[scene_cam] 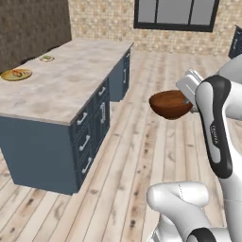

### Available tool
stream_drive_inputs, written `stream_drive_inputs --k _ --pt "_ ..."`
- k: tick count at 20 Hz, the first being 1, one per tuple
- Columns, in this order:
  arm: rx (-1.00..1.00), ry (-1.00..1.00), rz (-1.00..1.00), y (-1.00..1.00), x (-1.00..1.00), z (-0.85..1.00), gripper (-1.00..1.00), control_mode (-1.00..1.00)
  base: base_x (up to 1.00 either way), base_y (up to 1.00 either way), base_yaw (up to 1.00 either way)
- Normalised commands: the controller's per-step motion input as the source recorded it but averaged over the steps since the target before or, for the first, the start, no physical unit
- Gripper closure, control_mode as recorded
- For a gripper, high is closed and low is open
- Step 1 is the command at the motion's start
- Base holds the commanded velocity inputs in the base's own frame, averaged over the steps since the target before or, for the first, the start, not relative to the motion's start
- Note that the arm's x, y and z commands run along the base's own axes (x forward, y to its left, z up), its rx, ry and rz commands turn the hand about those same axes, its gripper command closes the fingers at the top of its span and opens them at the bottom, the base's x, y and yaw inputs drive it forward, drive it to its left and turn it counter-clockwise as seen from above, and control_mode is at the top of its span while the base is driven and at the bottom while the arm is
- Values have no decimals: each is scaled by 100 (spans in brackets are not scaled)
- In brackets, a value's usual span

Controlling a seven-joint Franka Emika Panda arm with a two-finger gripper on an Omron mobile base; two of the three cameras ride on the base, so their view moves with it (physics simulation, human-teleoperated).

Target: Take the smaller bowl and place it next to the appetizer plate on the dining counter , and place the larger bowl next to the plate with cooked food.

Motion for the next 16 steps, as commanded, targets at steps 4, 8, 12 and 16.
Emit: stream_drive_inputs --k 4,8,12,16 --pt "0 0 0 0 0 0 100 100 5 100 -20" --pt "0 0 0 0 0 0 100 100 9 100 -20" --pt "0 0 0 0 0 0 100 100 21 100 -23" --pt "0 0 0 0 0 0 100 100 34 100 -32"
